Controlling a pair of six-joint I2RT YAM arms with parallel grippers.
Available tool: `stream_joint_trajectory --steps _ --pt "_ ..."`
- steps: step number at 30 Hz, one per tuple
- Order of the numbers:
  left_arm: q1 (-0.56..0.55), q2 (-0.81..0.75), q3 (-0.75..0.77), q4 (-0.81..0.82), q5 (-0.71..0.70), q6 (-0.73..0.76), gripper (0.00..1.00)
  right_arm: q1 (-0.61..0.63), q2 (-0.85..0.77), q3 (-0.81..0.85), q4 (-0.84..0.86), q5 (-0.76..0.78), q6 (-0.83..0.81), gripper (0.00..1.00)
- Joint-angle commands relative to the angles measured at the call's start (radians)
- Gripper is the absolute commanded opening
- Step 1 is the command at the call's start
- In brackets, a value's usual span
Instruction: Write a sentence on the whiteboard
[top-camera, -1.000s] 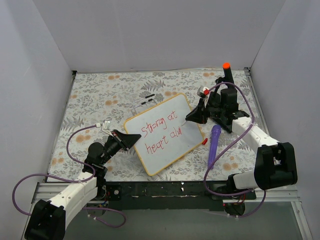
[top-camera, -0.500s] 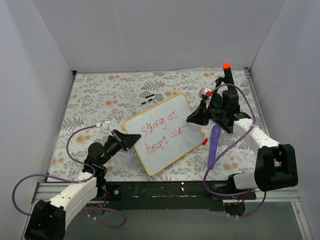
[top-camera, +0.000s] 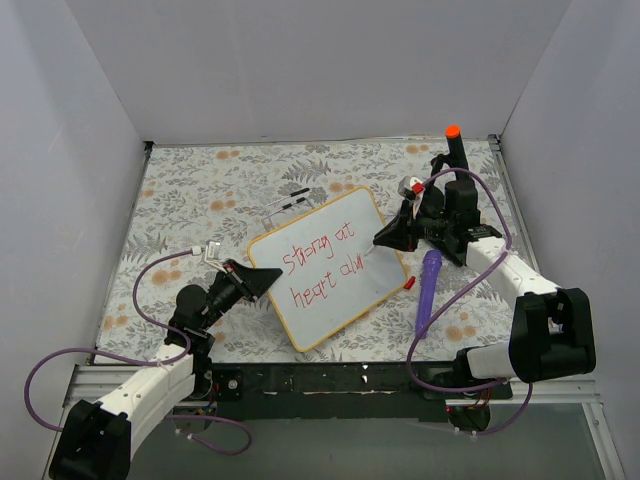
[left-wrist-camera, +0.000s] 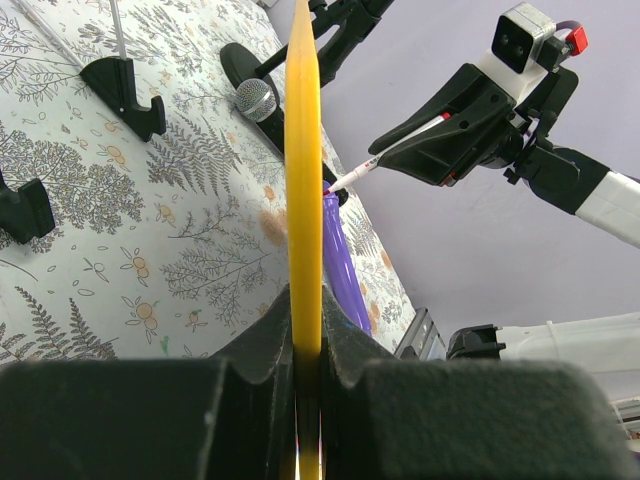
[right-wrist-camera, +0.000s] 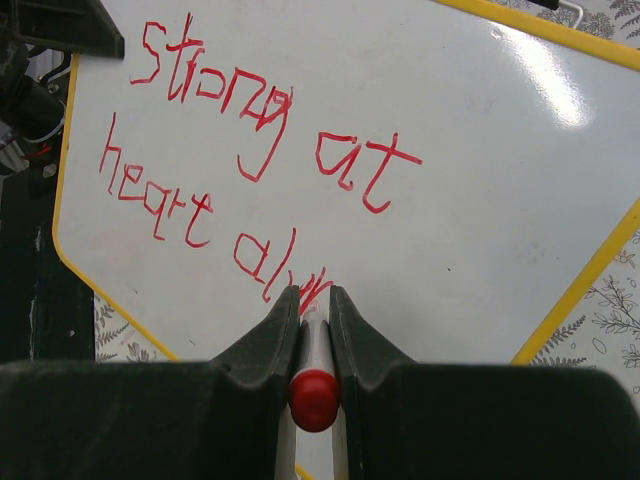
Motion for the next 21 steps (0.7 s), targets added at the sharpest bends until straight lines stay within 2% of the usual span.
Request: stream_joint_trajectory --steps 1,21 --pt "-0.003 -0.035 -0.063 0.153 -0.013 -0.036 0.00 -0.008 -0.025 -0.003 0.027 -0.026 -0.007 0.01" --pt "-0.004 -0.024 -0.061 0.162 -0.007 -0.036 0.00 -0.008 -0.005 -0.005 0.028 0.023 0.004 0.01"
